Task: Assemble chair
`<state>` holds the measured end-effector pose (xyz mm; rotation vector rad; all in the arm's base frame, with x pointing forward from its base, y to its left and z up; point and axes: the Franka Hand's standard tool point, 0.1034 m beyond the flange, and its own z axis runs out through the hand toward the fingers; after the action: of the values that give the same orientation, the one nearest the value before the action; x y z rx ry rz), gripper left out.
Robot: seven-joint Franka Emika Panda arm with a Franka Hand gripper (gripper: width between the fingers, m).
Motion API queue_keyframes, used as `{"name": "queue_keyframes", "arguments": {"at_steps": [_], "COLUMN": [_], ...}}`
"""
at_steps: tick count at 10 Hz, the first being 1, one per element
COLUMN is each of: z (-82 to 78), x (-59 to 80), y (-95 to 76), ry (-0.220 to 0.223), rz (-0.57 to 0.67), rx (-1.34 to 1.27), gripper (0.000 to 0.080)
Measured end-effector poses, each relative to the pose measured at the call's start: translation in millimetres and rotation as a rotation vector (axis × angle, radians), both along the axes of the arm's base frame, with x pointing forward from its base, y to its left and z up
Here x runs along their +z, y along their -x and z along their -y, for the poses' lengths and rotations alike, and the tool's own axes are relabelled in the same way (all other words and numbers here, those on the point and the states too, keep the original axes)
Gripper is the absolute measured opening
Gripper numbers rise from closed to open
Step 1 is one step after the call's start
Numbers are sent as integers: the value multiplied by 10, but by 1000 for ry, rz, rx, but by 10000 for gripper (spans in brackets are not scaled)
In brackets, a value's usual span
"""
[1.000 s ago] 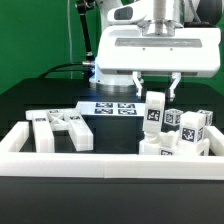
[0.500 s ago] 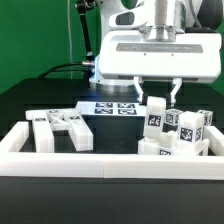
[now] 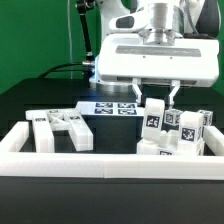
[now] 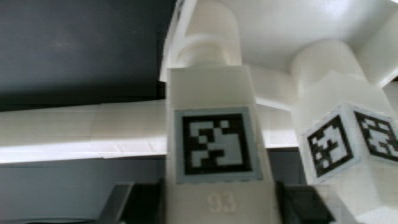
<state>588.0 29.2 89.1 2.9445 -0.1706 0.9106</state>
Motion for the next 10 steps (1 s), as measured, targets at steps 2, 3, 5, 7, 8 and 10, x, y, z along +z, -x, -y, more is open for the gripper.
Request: {"name": "queue_keyframes", "arguments": {"at_steps": [2, 3, 5, 7, 8, 10], "z": [-2, -2, -4, -3, -2, 16], "x": [3, 3, -19, -25, -27, 2], "y": [-9, -10, 4, 6, 7, 6], "ry": [0, 1, 3, 6, 7, 11], "rz": [-8, -9, -21, -22, -23, -38], "rx": [4, 6, 10, 14, 16, 26], "gripper": [291, 291, 447, 578, 635, 647]}}
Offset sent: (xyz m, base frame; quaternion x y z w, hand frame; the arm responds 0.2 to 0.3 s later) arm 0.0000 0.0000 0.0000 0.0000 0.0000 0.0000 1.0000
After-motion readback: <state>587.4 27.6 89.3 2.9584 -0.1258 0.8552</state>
